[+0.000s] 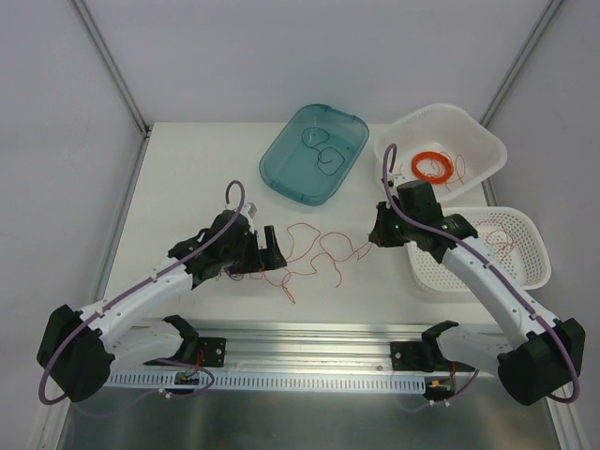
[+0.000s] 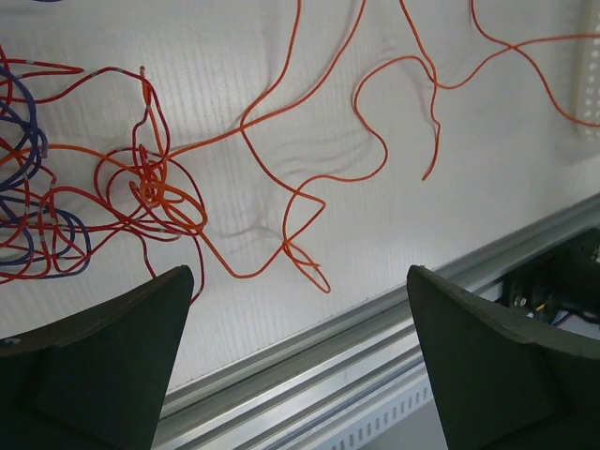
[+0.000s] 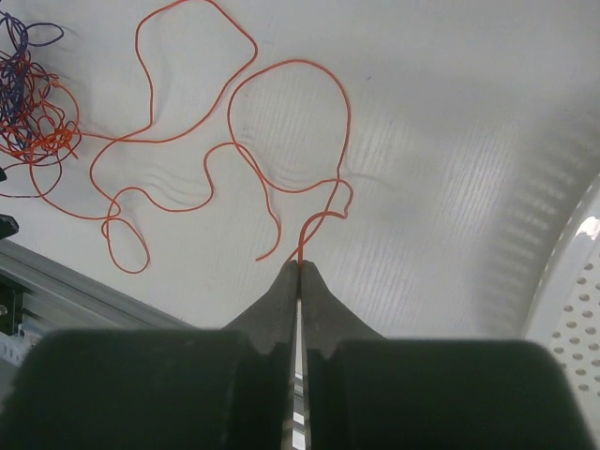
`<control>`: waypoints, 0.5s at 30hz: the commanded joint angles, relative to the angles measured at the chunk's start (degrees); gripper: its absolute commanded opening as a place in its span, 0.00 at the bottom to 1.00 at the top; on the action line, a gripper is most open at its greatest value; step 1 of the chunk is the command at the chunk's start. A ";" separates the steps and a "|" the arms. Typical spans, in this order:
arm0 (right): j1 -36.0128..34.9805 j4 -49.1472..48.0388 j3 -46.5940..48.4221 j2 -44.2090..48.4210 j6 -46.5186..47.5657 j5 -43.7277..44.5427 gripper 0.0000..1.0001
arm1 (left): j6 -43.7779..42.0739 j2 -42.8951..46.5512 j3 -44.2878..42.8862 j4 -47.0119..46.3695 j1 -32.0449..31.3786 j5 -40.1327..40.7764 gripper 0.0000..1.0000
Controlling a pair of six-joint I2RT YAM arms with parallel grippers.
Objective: Untangle the cables
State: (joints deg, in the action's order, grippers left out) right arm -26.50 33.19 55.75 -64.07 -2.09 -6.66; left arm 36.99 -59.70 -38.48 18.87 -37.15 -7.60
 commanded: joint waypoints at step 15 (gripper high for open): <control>-2.06 -3.22 -1.43 1.23 -2.83 -1.60 0.01 | 24.00 -8.32 3.41 0.29 -0.21 7.33 0.99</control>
State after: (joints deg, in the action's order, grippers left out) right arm -28.03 31.66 54.68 -64.01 -3.97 -7.07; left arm 56.86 -66.39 -35.73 19.25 -37.15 -2.00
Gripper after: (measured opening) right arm 0.015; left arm 0.992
